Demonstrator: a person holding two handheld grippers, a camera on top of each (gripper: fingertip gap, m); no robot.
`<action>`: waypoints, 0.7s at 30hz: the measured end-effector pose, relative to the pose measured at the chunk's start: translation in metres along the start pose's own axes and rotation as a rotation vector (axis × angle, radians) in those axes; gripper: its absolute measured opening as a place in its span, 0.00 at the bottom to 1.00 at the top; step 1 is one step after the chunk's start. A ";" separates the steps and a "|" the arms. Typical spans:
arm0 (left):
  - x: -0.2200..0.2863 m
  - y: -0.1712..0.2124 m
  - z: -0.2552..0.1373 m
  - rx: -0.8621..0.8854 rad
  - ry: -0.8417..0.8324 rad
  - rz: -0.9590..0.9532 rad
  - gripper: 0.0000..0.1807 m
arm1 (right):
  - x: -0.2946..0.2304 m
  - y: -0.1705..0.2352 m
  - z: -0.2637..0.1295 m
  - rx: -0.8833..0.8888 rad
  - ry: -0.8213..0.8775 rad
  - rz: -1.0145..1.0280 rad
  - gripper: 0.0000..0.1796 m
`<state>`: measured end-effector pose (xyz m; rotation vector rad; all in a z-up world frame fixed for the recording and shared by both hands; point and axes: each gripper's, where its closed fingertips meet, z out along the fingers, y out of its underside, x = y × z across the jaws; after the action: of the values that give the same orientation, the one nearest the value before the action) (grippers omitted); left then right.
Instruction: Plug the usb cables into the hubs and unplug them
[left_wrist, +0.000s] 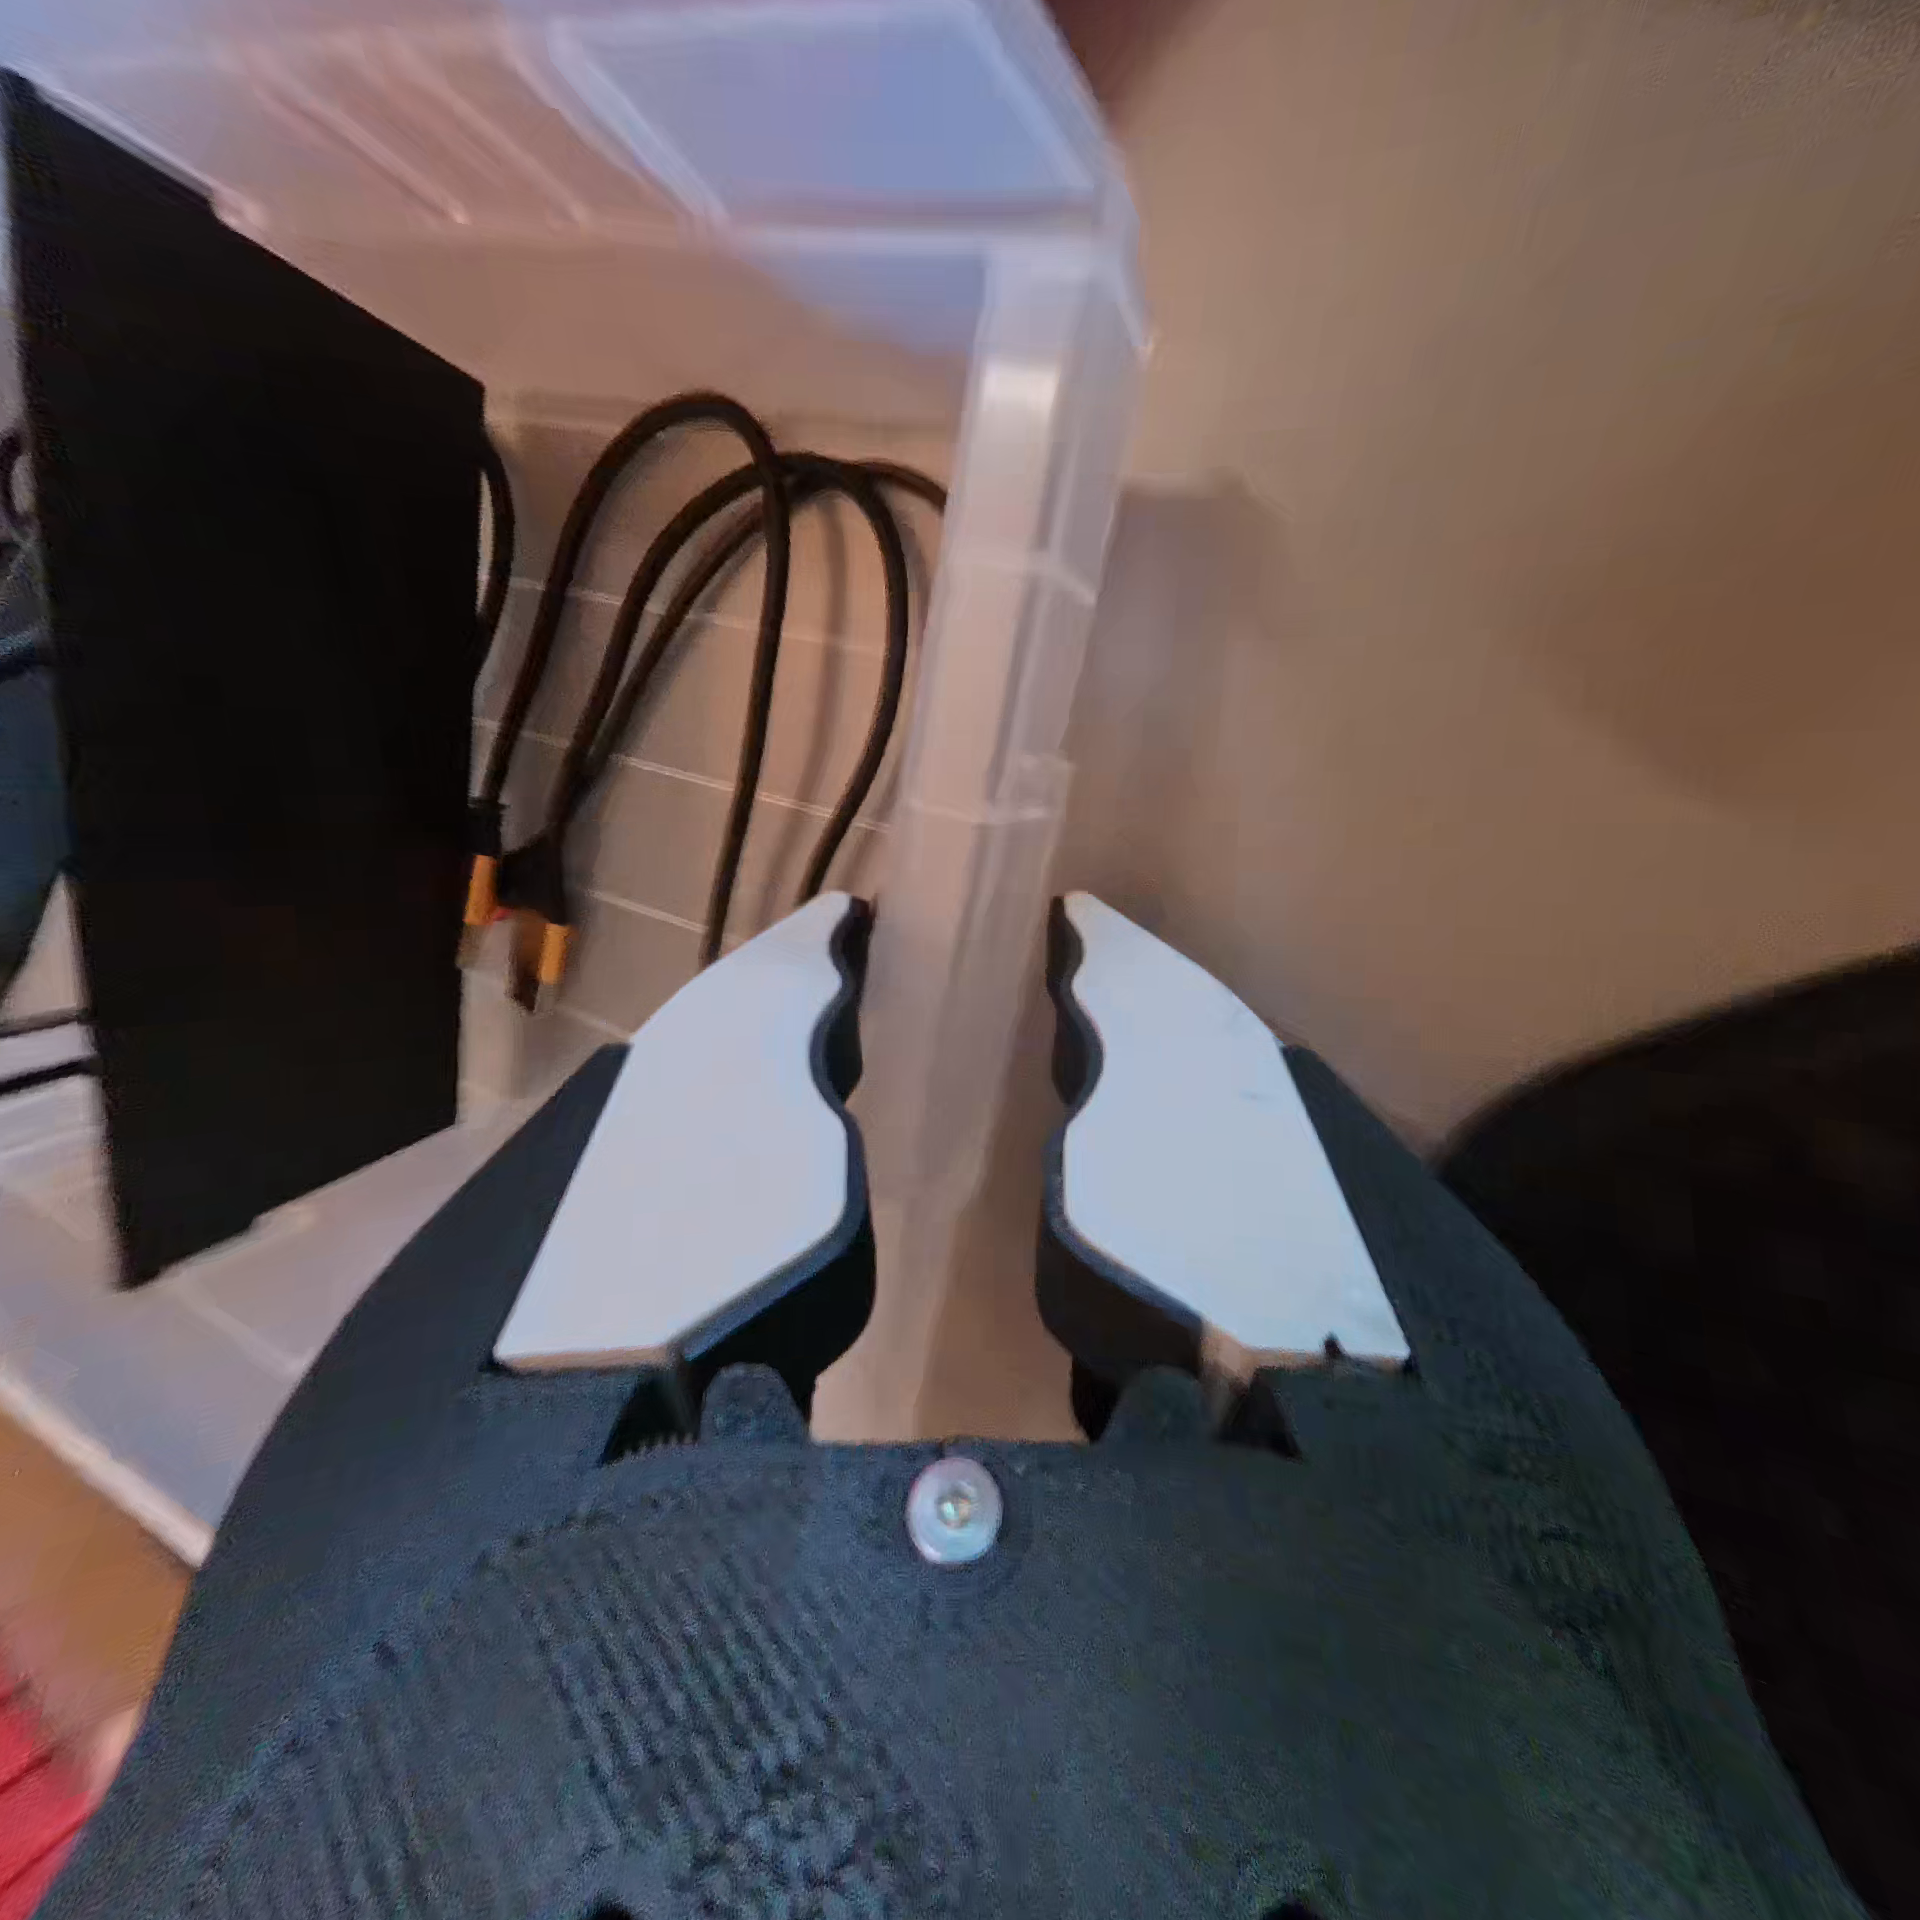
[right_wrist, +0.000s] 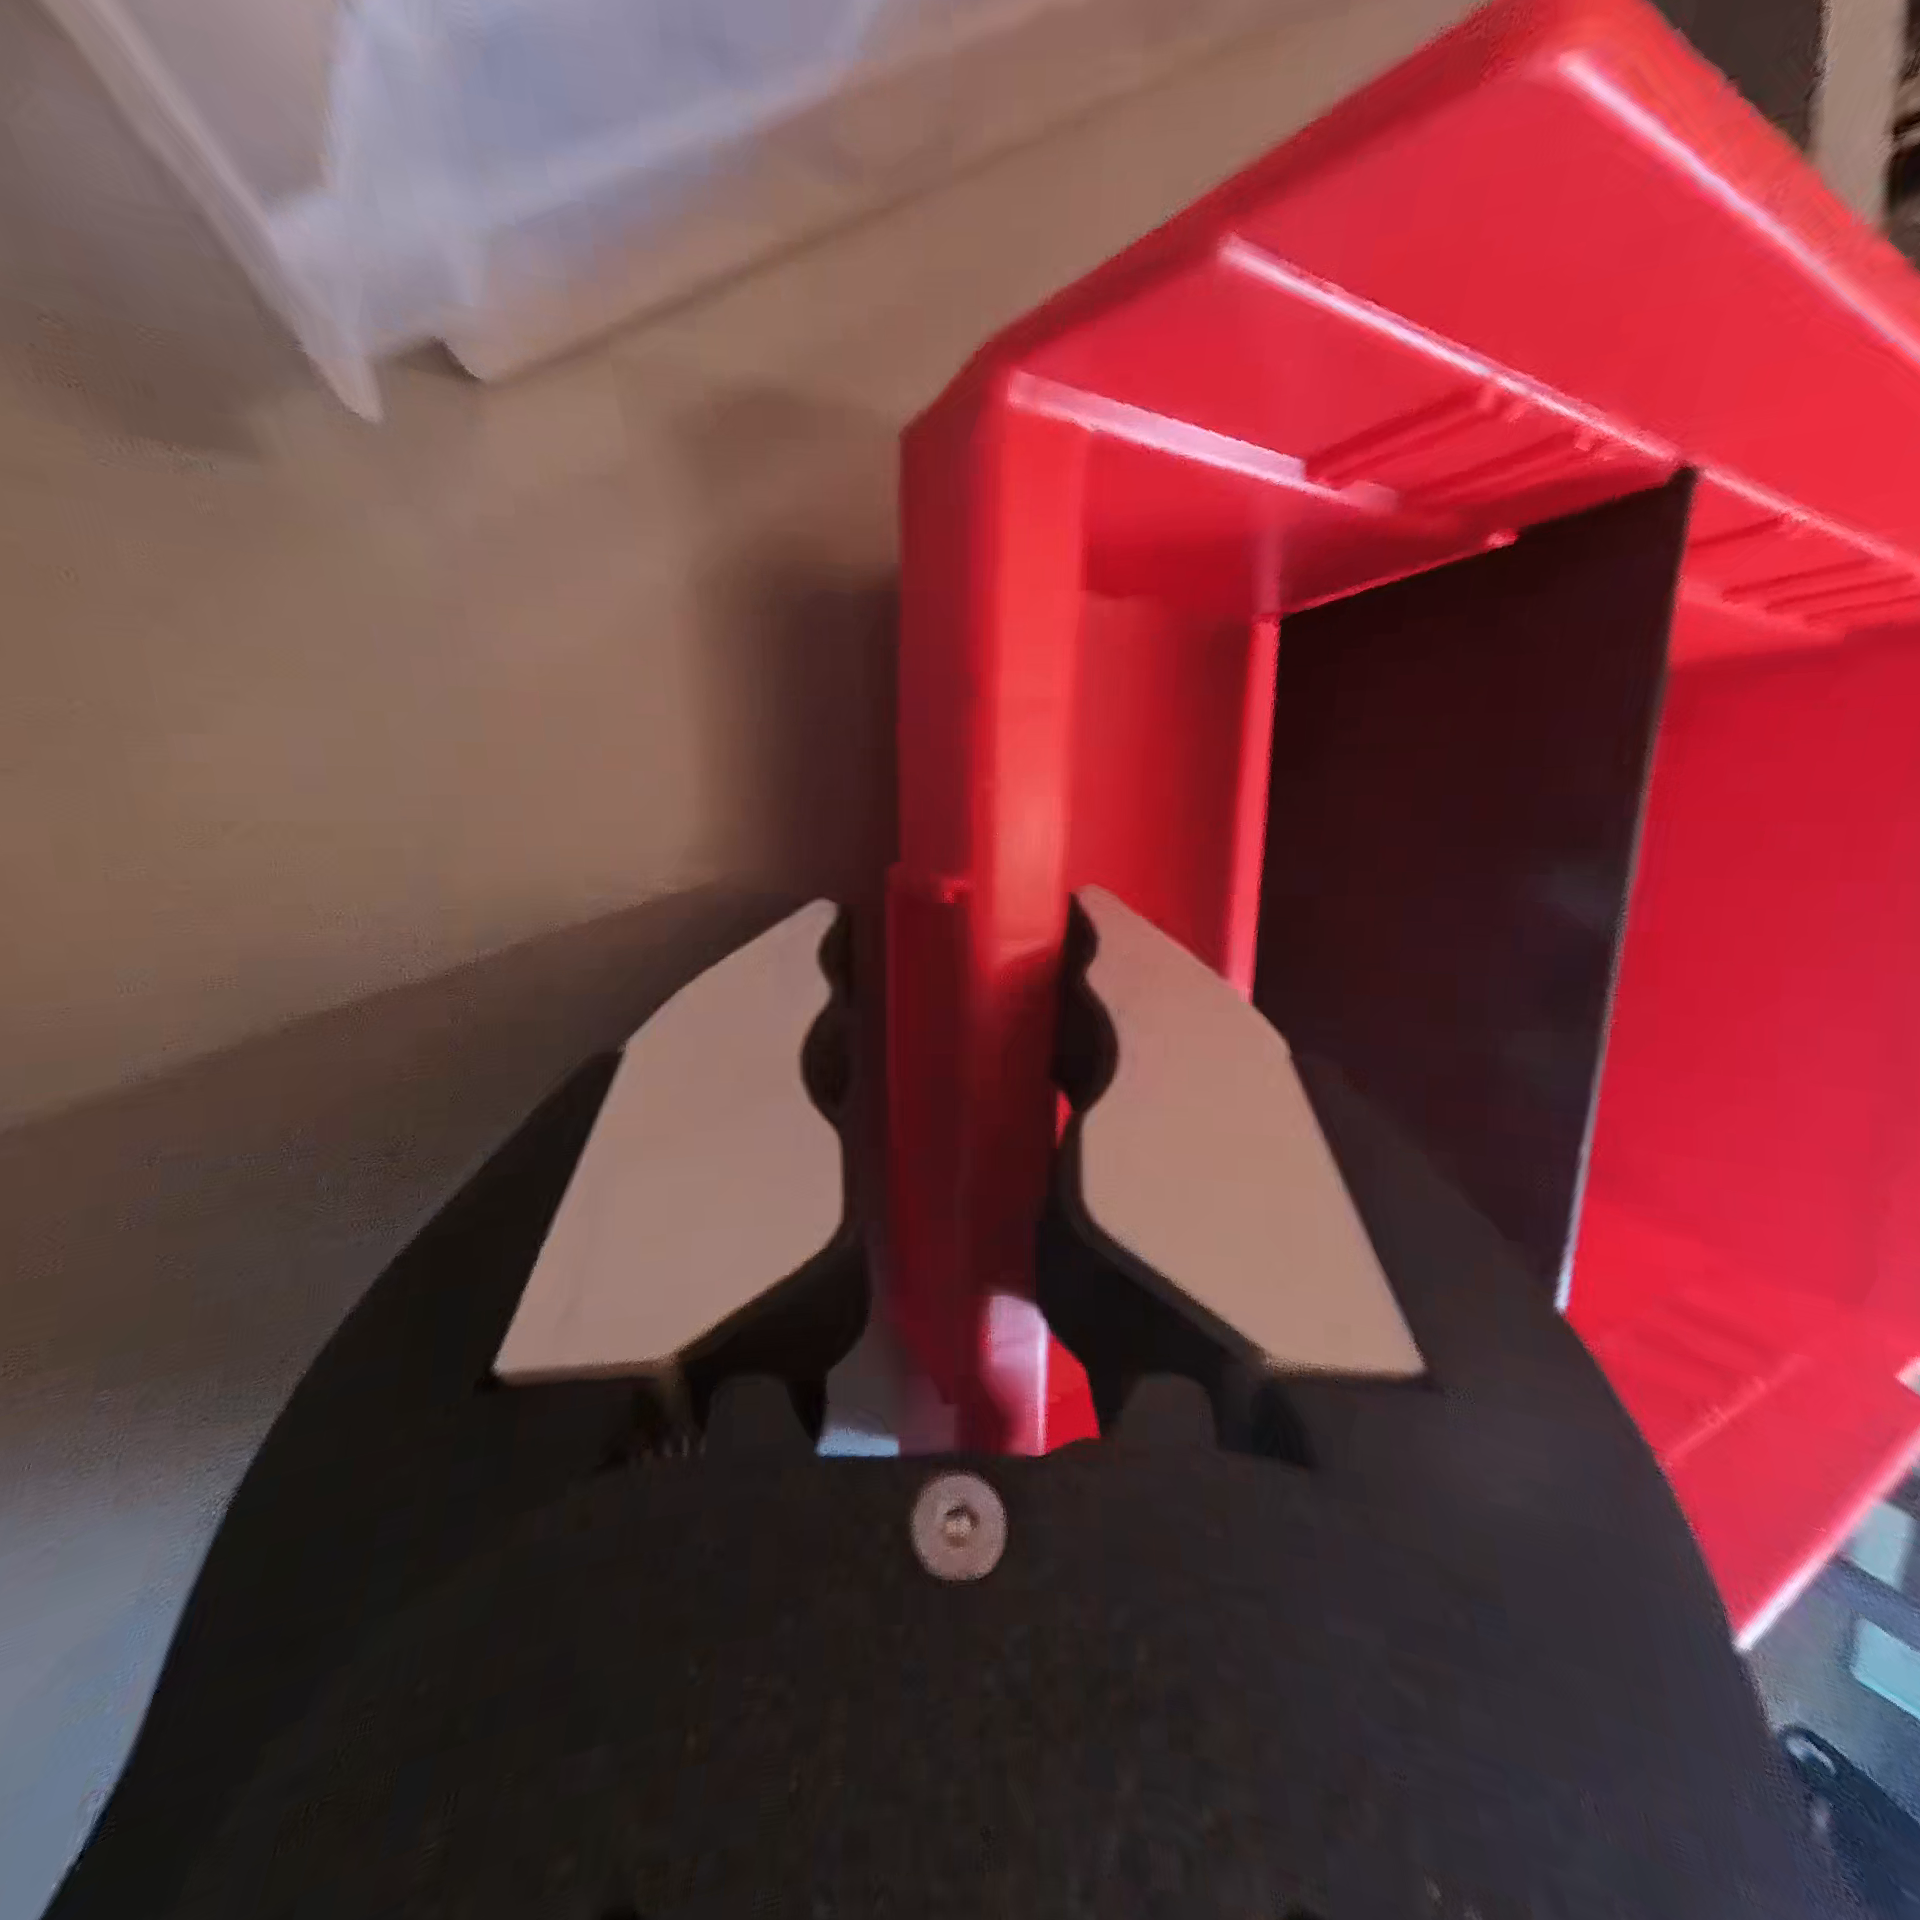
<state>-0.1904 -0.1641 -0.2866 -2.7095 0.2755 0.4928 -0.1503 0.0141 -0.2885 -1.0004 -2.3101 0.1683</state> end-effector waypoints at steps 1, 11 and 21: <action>-0.002 -0.001 0.005 -0.009 -0.015 0.046 0.18 | 0.002 0.002 -0.001 0.017 0.018 0.005 0.17; -0.004 -0.011 0.007 0.097 -0.108 0.100 0.16 | -0.019 0.096 -0.066 0.048 0.117 0.025 0.17; -0.016 -0.021 0.016 0.176 -0.106 0.045 0.17 | 0.039 0.203 -0.076 -0.084 0.269 0.054 0.18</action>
<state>-0.2043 -0.1368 -0.2875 -2.5026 0.3352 0.5936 -0.0008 0.1756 -0.2781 -1.0585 -2.0610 -0.0409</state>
